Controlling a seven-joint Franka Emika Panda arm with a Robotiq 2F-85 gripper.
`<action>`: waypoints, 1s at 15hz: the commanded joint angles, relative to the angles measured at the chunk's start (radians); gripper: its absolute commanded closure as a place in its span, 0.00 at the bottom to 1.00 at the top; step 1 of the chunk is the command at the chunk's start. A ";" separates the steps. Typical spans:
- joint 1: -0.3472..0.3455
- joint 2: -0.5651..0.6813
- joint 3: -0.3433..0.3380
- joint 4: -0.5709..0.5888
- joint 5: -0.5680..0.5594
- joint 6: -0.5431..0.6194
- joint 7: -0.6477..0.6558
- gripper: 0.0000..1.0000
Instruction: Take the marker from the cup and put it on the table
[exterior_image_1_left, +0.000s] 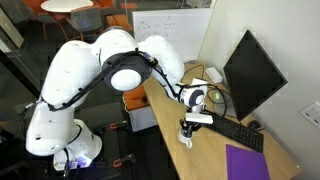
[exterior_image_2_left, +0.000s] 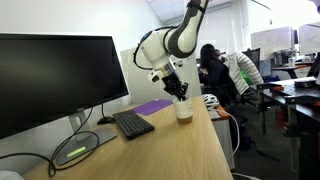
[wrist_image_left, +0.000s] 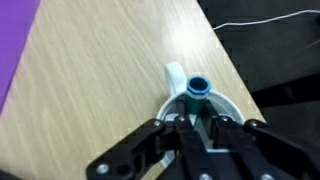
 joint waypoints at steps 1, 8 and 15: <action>0.000 -0.015 0.010 -0.007 -0.032 0.014 -0.005 0.95; 0.015 -0.172 0.008 -0.091 -0.070 -0.032 0.010 0.95; -0.009 -0.457 0.014 -0.295 -0.048 0.048 0.042 0.95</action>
